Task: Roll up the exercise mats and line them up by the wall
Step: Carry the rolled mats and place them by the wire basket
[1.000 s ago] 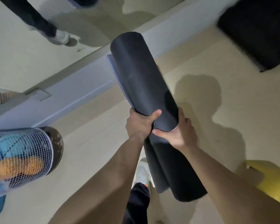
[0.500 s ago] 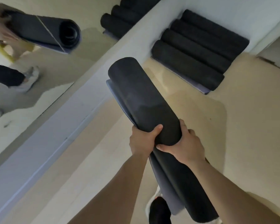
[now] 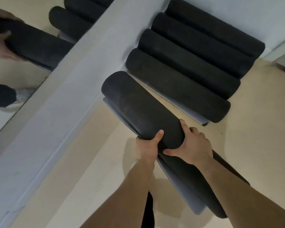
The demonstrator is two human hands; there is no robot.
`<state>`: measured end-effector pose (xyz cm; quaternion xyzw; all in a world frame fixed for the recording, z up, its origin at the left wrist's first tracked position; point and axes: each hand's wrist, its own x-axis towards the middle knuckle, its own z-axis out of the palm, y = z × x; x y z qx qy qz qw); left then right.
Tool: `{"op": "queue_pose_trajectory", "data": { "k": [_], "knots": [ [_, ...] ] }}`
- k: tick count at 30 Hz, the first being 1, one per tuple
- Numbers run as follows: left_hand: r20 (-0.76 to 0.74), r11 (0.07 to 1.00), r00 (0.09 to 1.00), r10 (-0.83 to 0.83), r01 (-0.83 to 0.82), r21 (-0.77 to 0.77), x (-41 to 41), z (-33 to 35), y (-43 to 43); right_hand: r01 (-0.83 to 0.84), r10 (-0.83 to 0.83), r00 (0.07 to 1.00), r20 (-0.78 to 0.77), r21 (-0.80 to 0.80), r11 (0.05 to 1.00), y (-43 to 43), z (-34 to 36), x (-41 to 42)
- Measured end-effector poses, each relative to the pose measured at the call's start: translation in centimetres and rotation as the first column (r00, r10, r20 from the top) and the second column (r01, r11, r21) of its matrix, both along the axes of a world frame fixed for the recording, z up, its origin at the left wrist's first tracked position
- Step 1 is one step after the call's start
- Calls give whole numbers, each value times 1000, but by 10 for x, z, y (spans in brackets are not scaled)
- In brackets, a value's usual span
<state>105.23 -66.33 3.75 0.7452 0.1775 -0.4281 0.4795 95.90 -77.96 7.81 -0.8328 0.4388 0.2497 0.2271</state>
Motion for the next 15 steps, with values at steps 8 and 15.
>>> {"op": "queue_pose_trajectory", "data": {
  "k": [8,15],
  "knots": [
    [-49,996,996,77,-74,51,74,-143,-89,-81,81,997,16,9,997,-98,-151,79],
    [-44,991,998,41,-34,132,100,-210,-137,-221,225,974,23,-104,970,-141,-210,104]
  ]
}}
